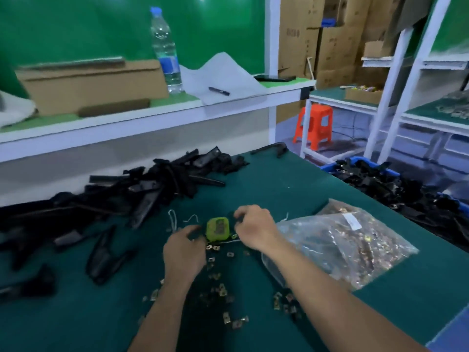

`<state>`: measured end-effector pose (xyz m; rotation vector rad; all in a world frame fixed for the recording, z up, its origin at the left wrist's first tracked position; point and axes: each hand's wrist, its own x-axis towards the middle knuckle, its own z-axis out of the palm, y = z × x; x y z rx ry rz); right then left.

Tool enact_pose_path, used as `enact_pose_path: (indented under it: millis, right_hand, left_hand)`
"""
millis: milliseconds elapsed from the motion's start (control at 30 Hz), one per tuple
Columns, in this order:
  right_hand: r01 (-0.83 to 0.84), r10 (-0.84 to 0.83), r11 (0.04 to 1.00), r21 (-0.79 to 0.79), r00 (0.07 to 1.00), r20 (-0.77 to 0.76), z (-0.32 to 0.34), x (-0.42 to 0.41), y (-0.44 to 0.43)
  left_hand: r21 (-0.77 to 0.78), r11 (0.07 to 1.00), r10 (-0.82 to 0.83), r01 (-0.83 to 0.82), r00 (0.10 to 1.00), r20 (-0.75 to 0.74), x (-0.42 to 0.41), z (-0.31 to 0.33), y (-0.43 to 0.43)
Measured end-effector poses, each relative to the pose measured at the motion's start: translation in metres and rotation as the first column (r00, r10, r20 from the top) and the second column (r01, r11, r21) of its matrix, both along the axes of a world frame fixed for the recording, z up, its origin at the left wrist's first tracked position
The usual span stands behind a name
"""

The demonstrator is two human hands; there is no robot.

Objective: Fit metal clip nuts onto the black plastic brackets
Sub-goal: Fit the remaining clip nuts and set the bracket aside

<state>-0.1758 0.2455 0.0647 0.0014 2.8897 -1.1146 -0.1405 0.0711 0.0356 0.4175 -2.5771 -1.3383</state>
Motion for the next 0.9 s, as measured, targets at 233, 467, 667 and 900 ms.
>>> enact_pose_path:
  millis: [233, 467, 667, 900]
  right_hand:
    - [-0.147, 0.130, 0.982, 0.116, 0.982, 0.137, -0.024, -0.060, -0.068]
    - [-0.261, 0.253, 0.965, 0.038, 0.957, 0.140, -0.018, -0.116, -0.137]
    - [-0.016, 0.033, 0.983, -0.182, 0.995, 0.092, -0.009, -0.167, -0.190]
    - [-0.025, 0.018, 0.989, 0.142, 0.998, 0.056, -0.019, -0.197, -0.209]
  left_hand:
    - [-0.163, 0.977, 0.152, -0.141, 0.987, 0.058, 0.037, -0.029, -0.099]
    - [-0.241, 0.944, -0.195, 0.227, 0.969, 0.149, 0.046, -0.039, -0.105]
    - [-0.113, 0.942, -0.301, 0.315, 0.945, 0.127, 0.040, -0.041, -0.107]
    - [-0.234, 0.972, 0.013, 0.008, 0.996, 0.086, 0.043, -0.039, -0.099]
